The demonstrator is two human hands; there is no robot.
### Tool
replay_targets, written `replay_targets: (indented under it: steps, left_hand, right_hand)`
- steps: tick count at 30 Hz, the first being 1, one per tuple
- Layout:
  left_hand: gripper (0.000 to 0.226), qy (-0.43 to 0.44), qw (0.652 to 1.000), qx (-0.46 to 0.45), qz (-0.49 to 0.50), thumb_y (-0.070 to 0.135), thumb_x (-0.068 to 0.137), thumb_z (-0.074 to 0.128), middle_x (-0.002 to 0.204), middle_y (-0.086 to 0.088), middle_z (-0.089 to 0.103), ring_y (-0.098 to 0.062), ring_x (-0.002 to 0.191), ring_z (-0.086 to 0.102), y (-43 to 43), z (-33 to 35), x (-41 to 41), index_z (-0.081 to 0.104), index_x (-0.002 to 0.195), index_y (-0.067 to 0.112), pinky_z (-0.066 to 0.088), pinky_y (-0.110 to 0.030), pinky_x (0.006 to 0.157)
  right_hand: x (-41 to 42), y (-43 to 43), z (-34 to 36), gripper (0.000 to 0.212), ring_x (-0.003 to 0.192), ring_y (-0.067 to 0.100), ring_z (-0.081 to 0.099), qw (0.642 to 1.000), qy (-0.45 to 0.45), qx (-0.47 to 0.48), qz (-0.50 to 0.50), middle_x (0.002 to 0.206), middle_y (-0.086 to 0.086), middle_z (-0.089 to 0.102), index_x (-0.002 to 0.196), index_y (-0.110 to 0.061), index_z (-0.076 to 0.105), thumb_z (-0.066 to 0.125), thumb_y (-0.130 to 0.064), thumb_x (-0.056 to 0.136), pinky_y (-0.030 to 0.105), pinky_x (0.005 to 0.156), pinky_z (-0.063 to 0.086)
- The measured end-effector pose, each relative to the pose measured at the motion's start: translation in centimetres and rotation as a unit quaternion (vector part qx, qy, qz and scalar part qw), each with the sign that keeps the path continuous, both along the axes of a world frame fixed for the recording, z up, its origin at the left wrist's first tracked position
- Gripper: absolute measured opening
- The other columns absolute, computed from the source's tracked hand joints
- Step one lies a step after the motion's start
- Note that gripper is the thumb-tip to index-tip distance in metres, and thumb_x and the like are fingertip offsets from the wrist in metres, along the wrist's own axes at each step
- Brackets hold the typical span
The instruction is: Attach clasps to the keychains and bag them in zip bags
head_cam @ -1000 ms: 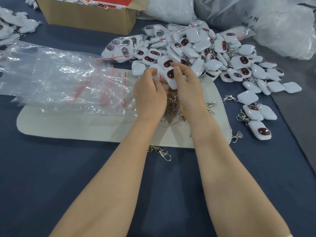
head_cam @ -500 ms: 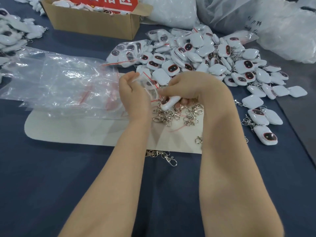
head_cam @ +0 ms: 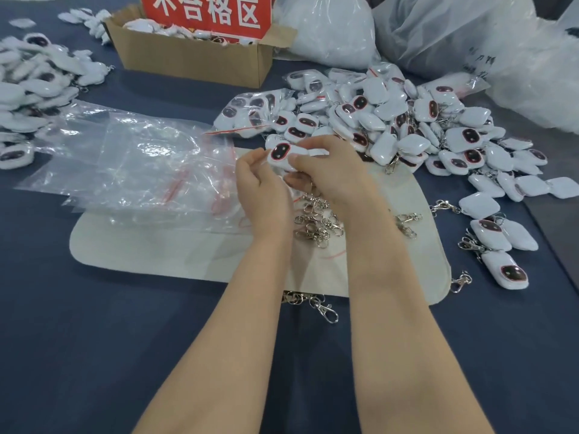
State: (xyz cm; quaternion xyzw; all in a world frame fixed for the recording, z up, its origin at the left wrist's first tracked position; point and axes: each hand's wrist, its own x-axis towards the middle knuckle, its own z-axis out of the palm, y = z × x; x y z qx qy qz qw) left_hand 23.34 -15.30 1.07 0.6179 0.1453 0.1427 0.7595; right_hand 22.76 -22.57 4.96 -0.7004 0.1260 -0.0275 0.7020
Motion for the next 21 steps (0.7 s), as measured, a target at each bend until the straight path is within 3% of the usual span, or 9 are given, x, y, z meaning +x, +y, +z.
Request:
replay_targets:
  steps: [3, 7, 12, 15, 18, 21]
  left_hand:
    - [0.024, 0.004, 1.0, -0.001, 0.001, 0.005, 0.093, 0.037, 0.089, 0.019, 0.054, 0.015, 0.075, 0.053, 0.0, -0.2, 0.3, 0.054, 0.1, 0.02, 0.046, -0.014, 0.076]
    - [0.022, -0.003, 1.0, 0.009, 0.0, 0.006, 0.093, 0.039, 0.087, 0.02, 0.055, 0.02, 0.07, 0.052, -0.2, -0.3, 0.6, 0.055, 0.102, 0.018, 0.041, -0.003, 0.066]
    - [0.023, -0.001, 0.999, 0.049, -0.01, 0.005, 0.094, 0.037, 0.088, 0.019, 0.054, 0.008, 0.082, 0.052, -0.1, 0.1, 1.7, 0.054, 0.104, 0.017, 0.04, -0.002, 0.069]
    - [0.023, 0.0, 0.998, 0.056, -0.015, 0.004, 0.094, 0.038, 0.097, 0.009, 0.058, -0.012, 0.1, 0.058, 0.1, 0.2, 2.3, 0.053, 0.104, 0.017, 0.044, -0.02, 0.088]
    - [0.024, -0.002, 0.998, 0.065, -0.008, 0.005, 0.095, 0.036, 0.093, 0.016, 0.055, -0.01, 0.098, 0.053, 0.2, 0.3, 2.8, 0.054, 0.106, 0.015, 0.039, -0.02, 0.086]
    - [0.027, 0.018, 0.998, 0.053, -0.006, 0.003, 0.094, 0.034, 0.095, 0.016, 0.056, -0.013, 0.1, 0.054, 0.6, 0.5, 3.6, 0.055, 0.105, 0.017, 0.042, -0.024, 0.089]
  right_hand:
    - [0.4, 0.7, -0.7, 0.019, 0.041, 0.006, 0.059, 1.0, -0.001, 0.019, -0.013, 0.084, 0.015, 0.059, 0.108, -0.003, 0.053, 0.061, -0.001, 0.091, 0.017, 0.048, 0.052]
    - [0.9, 0.9, -1.1, 0.024, 0.038, 0.002, 0.056, 0.999, 0.003, 0.024, -0.04, 0.091, 0.017, 0.059, 0.115, 0.001, 0.054, 0.059, -0.001, 0.091, 0.013, 0.044, 0.046]
    - [1.5, 1.0, -1.2, 0.026, 0.042, 0.002, 0.06, 0.997, -0.011, 0.043, -0.066, 0.088, 0.013, 0.062, 0.116, 0.0, 0.053, 0.061, -0.004, 0.091, 0.014, 0.045, 0.047]
    - [2.2, 1.1, -1.3, 0.023, 0.046, 0.006, 0.062, 0.995, -0.022, 0.03, -0.093, 0.084, 0.012, 0.065, 0.106, -0.006, 0.05, 0.065, -0.01, 0.089, 0.018, 0.049, 0.05]
    - [3.1, 1.2, -0.9, 0.021, 0.041, 0.005, 0.056, 0.994, -0.018, -0.042, -0.1, 0.069, 0.005, 0.065, 0.098, -0.012, 0.05, 0.066, -0.018, 0.087, 0.02, 0.045, 0.045]
    - [4.2, 1.1, 0.1, 0.006, 0.034, 0.007, 0.046, 0.992, 0.025, -0.118, -0.031, 0.056, 0.0, 0.058, 0.088, -0.011, 0.056, 0.059, -0.017, 0.085, 0.017, 0.038, 0.035]
